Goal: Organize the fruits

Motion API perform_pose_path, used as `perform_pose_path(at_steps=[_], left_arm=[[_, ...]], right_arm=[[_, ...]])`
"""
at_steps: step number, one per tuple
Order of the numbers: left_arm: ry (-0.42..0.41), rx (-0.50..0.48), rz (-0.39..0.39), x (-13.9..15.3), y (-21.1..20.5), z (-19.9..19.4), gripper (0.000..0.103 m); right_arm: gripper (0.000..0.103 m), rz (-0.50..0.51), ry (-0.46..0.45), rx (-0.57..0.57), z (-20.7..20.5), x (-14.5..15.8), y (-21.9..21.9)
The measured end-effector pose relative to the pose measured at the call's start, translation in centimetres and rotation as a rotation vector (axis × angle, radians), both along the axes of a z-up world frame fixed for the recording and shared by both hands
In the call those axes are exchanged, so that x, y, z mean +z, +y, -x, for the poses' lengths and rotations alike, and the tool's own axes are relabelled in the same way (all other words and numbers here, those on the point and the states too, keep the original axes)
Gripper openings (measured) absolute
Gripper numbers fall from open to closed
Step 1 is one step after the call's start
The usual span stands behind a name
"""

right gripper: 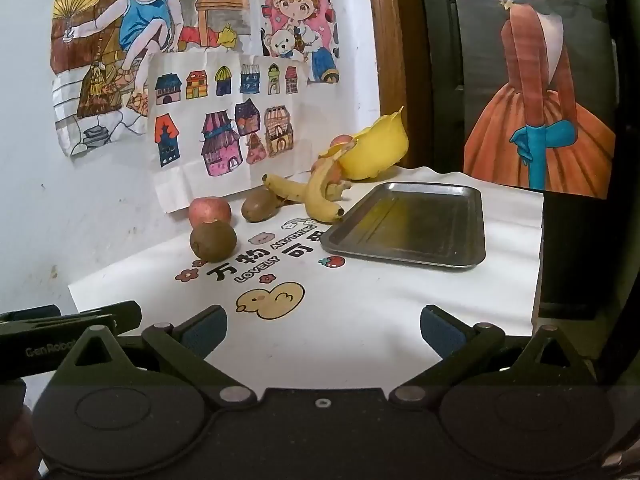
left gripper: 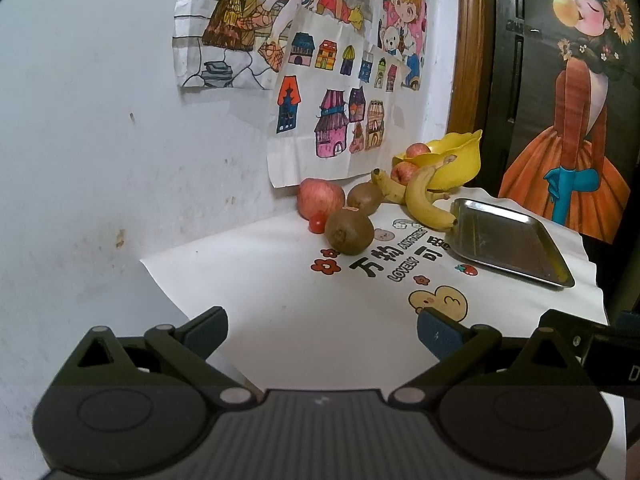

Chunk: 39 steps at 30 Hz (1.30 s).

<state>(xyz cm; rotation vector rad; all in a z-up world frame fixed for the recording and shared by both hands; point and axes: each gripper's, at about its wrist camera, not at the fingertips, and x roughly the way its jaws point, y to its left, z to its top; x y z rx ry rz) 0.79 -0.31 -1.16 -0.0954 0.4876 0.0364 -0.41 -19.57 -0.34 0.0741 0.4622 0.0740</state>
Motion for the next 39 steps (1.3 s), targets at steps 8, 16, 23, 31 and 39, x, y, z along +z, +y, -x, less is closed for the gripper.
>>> perform_pose_path(at_steps=[8,16,23,31,39], left_arm=[[0.003,0.000,0.000,-0.1,0.0,0.0,0.103],[0.015,-0.002,-0.001,-0.4,0.0,-0.3,0.103],[0.030,-0.002,0.000,-0.4,0.0,-0.5,0.103],[0.049,-0.004,0.002,-0.4,0.1,-1.2,0.103],[0.084,-0.002,0.005,-1.1,0.2,-2.2,0.103]], right_arm=[[0.102,0.000,0.007,0.005,-0.2,-0.2,0.2],[0.102,-0.005,0.020,0.008,-0.5,-0.4,0.2],[0.102,-0.006,0.035,0.012,-0.7,-0.6,0.3],[0.102,-0.008,0.050,0.017,-1.0,-0.9,0.3],[0.102,-0.008,0.092,0.018,-2.0,-1.6,0.6]])
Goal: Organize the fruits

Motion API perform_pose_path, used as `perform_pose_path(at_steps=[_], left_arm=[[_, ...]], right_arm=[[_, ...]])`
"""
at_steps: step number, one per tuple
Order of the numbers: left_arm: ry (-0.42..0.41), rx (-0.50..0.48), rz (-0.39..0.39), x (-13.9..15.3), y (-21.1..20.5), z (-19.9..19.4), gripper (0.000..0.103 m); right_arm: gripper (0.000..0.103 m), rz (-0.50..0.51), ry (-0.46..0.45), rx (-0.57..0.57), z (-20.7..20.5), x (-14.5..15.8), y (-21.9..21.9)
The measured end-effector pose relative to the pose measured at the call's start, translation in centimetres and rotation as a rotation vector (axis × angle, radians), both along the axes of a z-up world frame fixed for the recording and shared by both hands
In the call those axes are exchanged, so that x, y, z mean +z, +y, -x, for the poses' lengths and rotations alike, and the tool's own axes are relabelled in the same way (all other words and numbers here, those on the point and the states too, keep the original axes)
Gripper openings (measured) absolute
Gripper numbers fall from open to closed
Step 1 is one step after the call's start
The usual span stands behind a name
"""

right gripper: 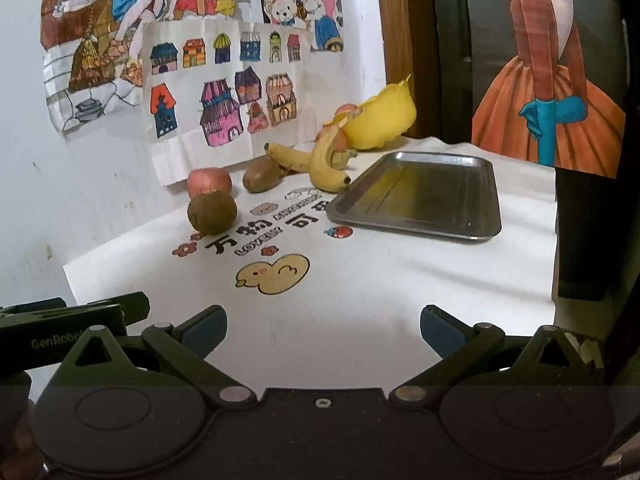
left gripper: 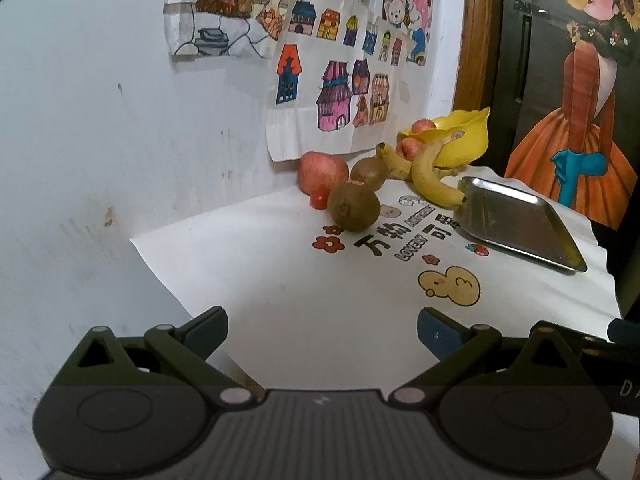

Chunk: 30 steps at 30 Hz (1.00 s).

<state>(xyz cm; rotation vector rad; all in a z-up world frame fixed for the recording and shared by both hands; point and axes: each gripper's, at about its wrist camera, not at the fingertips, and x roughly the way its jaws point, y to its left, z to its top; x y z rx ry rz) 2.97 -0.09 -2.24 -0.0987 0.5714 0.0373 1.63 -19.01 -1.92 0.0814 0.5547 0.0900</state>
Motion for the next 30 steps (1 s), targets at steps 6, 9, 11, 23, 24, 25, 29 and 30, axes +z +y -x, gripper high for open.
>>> perform_pose_path(at_steps=[6,9,11,23,24,25,29,30], left_arm=[[0.023,0.007,0.003,-0.4,0.3,-0.9,0.103],[0.033,0.016,0.004,-0.5,0.6,-1.5,0.103],[0.039,0.024,0.006,-0.5,0.9,-2.0,0.103],[0.006,0.056,-0.041,1.6,4.2,-5.2,0.103],[-0.003,0.056,-0.047,1.9,4.5,-5.5,0.103],[-0.009,0.054,-0.053,2.2,4.9,-5.9,0.103],[-0.018,0.002,-0.068,2.7,5.6,-7.3,0.103],[-0.018,-0.013,-0.068,2.8,5.8,-7.7,0.103]], right_arm=[[0.102,0.002,0.040,0.005,-0.9,-0.7,0.1],[0.102,0.014,0.060,0.012,-1.5,-0.8,0.2],[0.102,0.020,0.077,0.024,-2.1,-0.8,0.4],[0.102,-0.043,0.055,0.186,-5.8,2.1,0.2],[0.102,-0.051,0.036,0.201,-6.1,2.6,0.2],[0.102,-0.054,0.013,0.215,-6.4,3.1,0.2],[0.102,-0.017,-0.060,0.244,-8.1,4.7,0.7],[0.102,-0.009,-0.079,0.258,-8.6,4.9,0.8]])
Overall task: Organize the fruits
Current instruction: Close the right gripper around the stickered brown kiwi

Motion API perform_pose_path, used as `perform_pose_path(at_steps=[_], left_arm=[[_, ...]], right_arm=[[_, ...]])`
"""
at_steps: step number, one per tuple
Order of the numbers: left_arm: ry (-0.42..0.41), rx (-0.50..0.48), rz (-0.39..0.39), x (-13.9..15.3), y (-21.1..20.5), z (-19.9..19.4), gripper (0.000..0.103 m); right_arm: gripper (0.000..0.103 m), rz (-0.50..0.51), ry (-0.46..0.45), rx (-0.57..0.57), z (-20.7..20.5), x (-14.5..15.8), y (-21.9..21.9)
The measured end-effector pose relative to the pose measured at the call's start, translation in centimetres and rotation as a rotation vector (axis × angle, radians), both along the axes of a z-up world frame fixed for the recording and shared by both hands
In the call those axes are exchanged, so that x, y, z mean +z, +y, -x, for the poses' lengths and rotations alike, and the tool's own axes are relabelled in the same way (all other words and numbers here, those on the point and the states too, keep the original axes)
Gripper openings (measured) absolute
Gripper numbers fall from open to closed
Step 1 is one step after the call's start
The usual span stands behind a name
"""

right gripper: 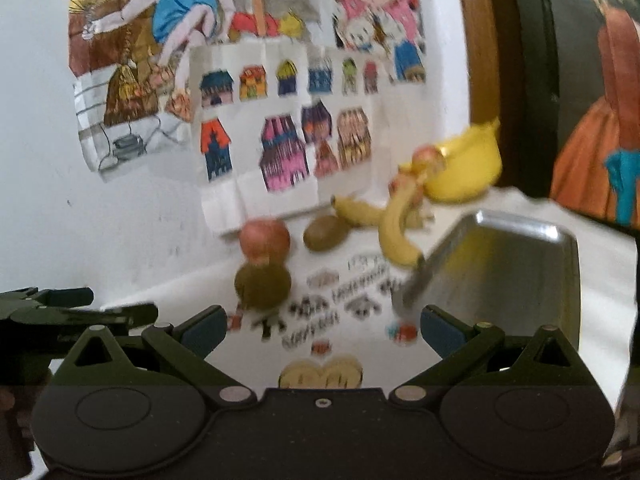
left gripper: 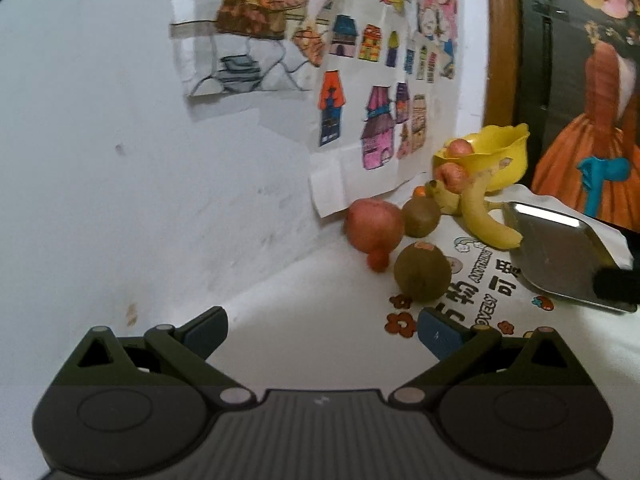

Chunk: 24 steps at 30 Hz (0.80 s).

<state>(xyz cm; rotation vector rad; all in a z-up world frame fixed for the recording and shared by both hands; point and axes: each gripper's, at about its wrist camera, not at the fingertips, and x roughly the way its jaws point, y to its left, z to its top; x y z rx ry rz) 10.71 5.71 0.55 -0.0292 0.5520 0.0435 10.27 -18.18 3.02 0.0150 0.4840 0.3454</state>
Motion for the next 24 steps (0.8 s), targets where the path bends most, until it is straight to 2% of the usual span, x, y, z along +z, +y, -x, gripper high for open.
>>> perform_pose_path(at_steps=[7,15,18,24], left_arm=[[-0.003,0.028,-0.003,0.0,1.7,-2.3,0.103],[0.014,0.035,0.004,-0.3,3.5,-4.2,0.103],[0.019,0.023,0.000,-0.5,3.7,-4.7,0.103],[0.029,-0.004,0.002,-0.6,3.9,-5.7,0.103]], right_arm=[[0.102,0.073,0.008,0.142,-5.0,-0.5,2.0],[0.102,0.079,0.139,0.295,-10.5,-3.1,6.2],[0.101,0.109,0.151,0.316,-12.1,-3.9,7.9],[0.093,0.124,0.180,0.341,-14.7,-5.7,9.4]])
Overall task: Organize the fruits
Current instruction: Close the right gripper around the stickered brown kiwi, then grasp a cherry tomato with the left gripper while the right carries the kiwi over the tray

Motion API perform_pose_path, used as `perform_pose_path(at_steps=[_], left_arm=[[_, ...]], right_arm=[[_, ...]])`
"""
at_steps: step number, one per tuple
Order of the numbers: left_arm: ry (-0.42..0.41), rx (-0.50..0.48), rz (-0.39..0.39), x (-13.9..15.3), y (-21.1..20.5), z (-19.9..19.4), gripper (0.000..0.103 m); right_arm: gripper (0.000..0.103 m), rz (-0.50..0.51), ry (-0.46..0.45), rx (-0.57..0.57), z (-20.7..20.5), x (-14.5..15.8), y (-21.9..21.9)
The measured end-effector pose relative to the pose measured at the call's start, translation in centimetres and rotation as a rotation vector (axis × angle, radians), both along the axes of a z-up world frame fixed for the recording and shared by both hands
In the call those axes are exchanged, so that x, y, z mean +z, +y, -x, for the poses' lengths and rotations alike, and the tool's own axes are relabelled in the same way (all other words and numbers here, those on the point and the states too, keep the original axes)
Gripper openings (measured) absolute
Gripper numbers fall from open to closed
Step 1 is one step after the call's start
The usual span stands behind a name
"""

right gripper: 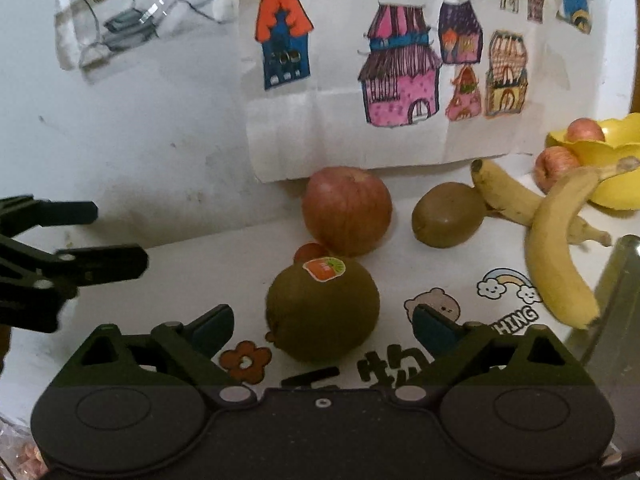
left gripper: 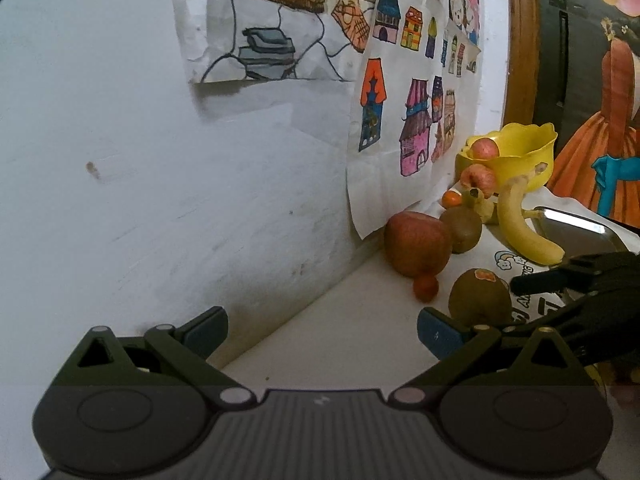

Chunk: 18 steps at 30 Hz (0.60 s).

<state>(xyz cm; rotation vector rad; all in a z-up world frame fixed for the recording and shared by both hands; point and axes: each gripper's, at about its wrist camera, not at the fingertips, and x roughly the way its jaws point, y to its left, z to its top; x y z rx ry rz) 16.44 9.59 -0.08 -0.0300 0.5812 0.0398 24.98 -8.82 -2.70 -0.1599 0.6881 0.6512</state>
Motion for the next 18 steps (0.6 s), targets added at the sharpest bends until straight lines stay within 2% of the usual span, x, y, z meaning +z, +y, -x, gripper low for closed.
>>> perform_pose_path(at_steps=[4,11,18], left_arm=[[0.009,-0.026,0.026,-0.1,-0.2,-0.7,0.103],[0.024,-0.054,0.037,-0.3,-0.9,-1.9,0.103],[0.035,-0.087,0.035,-0.8,-1.6,-3.3,0.103]], right_arm=[[0.088,0.001,0.009,0.006,-0.7,-0.8,0.1],[0.068,-0.042,0.000,0.013,-1.2,-0.9,-0.2],[0.066,-0.060,-0.009,0.009,-1.0,-0.7,-1.1]])
